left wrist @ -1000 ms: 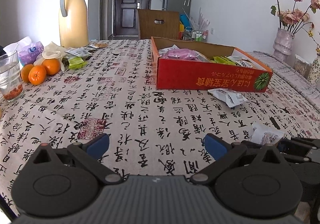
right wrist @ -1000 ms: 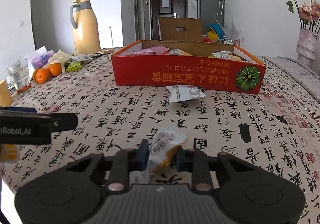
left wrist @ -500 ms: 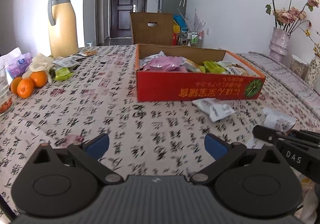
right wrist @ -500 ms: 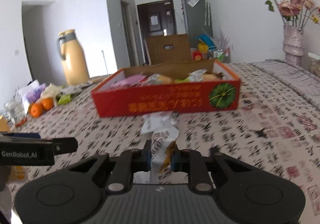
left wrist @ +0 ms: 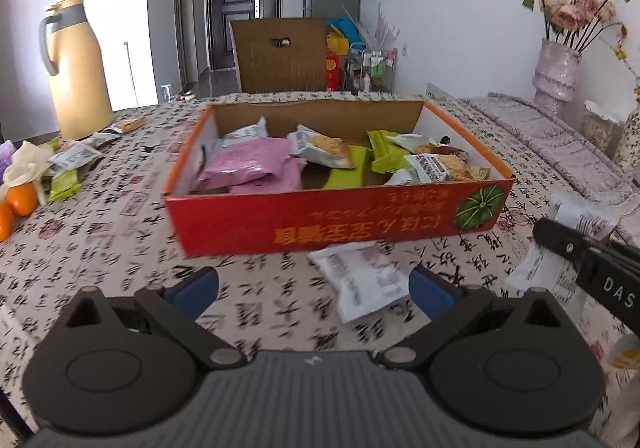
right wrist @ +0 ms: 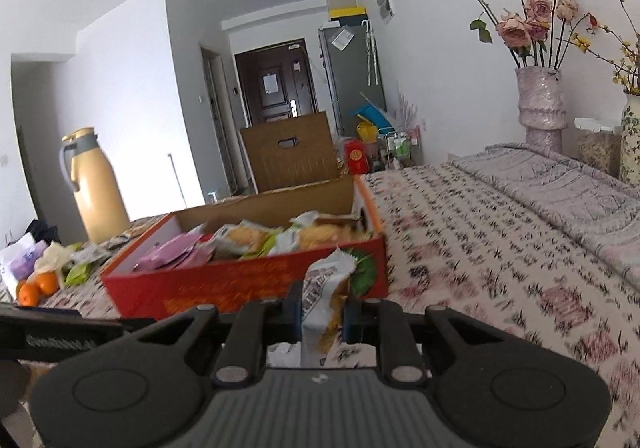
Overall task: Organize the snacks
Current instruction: 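Lower the left gripper onto a white sachet and close it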
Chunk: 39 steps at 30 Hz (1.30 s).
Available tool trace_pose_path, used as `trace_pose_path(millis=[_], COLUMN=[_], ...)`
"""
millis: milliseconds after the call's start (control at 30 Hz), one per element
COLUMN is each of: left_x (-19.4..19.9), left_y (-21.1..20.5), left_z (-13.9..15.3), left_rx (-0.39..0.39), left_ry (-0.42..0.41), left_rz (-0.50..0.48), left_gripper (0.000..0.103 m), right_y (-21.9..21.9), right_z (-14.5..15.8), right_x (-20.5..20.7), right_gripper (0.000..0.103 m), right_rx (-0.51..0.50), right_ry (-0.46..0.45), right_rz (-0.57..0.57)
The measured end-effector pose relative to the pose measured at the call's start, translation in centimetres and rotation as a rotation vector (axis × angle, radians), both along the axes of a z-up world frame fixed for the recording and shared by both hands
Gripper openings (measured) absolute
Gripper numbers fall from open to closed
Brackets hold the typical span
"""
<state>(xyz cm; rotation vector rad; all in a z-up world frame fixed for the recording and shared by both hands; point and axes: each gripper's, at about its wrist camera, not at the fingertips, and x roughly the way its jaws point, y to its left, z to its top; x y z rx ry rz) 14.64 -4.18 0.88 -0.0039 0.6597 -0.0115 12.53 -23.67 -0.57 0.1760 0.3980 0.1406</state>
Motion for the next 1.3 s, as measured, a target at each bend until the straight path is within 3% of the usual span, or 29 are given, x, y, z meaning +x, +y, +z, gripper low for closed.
trace_pose_path(millis=[200,400,733,867,1000,1300], left_x=[4.3,6.7,8.0,7.5,6.9,5.6], left_y=[-1.9,-2.5,-3.1,-3.1,-3.1,-2.9], left_z=[-1.4,-3.3,-5.4,-5.1,-4.7,-3.8], left_rx=[-0.007,0.001,0.032,0.011,-0.003,-0.011], left_ry=[0.097,0.135,0.169,0.154,0.130,0.102], left_rz=[0.101,0.177,0.183,0.152,0.135,0.113], left_gripper=[0.103,0.103,0.103,0.084,0.050,0.045], right_y=[-1.3,-1.9,-1.5,-1.6,-1.7,-1.9], right_z=[-0.4,-2.5,-2.9,-3.0,-3.0,-3.1], right_x=[2.9,4.6,4.5,4.7,4.5,4.3], right_gripper=[0.017,0.017,0.017,0.017,0.017,0.017], right_rx=[0.031,0.072,0.051,0.052,0.054,0.060], right_ry=[0.002,0.070,0.082,0.090,0.087,0.079], right_rz=[0.000,-0.011,-0.028,-0.040,-0.044,-0.046])
